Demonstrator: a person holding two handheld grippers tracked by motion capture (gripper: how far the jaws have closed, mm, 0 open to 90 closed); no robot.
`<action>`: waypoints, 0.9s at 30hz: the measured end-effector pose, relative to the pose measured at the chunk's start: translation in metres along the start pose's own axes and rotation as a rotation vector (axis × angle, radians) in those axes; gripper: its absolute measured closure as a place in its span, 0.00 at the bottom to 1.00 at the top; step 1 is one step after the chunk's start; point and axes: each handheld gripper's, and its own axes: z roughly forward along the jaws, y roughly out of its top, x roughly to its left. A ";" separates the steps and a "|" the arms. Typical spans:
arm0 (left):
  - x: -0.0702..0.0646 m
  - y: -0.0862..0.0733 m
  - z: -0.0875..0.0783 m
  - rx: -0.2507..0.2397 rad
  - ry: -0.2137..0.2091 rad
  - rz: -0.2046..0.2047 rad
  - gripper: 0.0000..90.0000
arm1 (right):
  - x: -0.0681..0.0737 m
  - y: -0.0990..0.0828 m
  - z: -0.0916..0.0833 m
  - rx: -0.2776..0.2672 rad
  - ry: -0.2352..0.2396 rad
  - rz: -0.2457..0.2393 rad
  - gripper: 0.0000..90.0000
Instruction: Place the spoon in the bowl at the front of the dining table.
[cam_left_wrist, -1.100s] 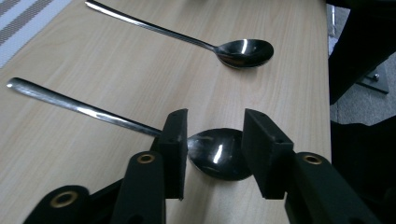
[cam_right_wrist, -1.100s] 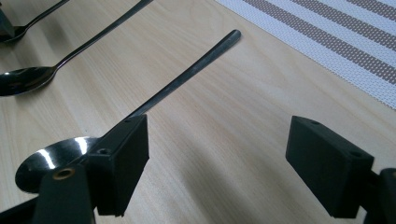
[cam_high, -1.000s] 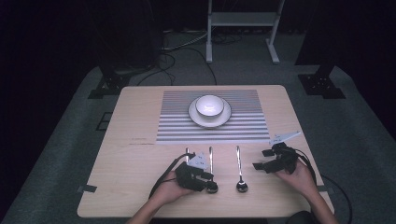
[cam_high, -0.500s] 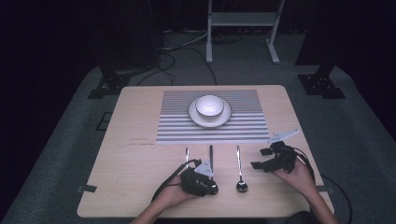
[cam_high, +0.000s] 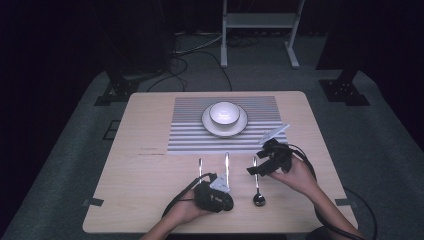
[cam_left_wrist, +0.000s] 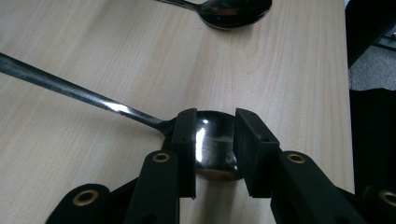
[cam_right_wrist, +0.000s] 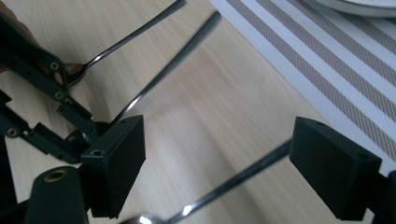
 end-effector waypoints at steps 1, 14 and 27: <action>0.000 0.000 0.000 0.000 0.000 0.000 0.78 | 0.000 0.000 0.000 0.000 0.000 0.000 0.19; 0.001 -0.001 0.000 -0.001 -0.006 -0.001 0.78 | 0.002 0.041 0.035 0.064 0.041 -0.029 0.20; 0.002 -0.001 0.000 -0.004 -0.011 -0.004 0.78 | 0.006 0.057 0.064 0.098 0.078 -0.038 0.27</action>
